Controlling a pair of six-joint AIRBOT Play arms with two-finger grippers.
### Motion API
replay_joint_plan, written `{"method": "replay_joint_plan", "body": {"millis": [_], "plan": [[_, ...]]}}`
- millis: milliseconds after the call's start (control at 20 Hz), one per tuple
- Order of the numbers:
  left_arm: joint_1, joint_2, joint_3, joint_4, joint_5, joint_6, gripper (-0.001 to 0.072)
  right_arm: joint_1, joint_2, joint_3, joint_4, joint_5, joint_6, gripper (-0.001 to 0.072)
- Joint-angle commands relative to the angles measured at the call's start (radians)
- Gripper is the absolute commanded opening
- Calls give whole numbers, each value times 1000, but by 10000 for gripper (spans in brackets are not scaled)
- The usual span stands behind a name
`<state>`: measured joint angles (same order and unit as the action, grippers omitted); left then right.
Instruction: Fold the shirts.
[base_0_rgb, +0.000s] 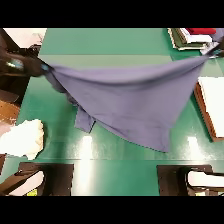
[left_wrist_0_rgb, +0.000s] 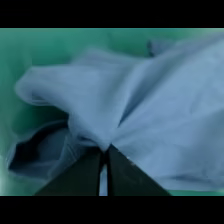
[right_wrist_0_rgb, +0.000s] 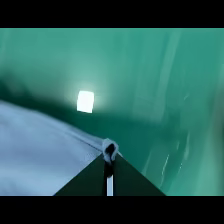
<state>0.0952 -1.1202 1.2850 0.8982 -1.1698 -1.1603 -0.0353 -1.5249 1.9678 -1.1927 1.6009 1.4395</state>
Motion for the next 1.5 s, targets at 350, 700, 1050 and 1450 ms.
{"method": "replay_joint_plan", "body": {"millis": [350, 700, 1050, 1450], "plan": [[-77, -475, 100, -16, 505, 68, 32, 83, -338, 0, -57, -357, 107, 18], [-37, -524, 215, -14, 371, 31, 509, 36, -333, 0, 43, -351, 121, 392], [124, -446, 163, -15, -75, -18, 509, -50, -245, -1, 145, 28, -14, 389], [122, -363, -312, -155, 134, 70, 509, -35, -89, -171, 153, 15, -19, 389]]}}
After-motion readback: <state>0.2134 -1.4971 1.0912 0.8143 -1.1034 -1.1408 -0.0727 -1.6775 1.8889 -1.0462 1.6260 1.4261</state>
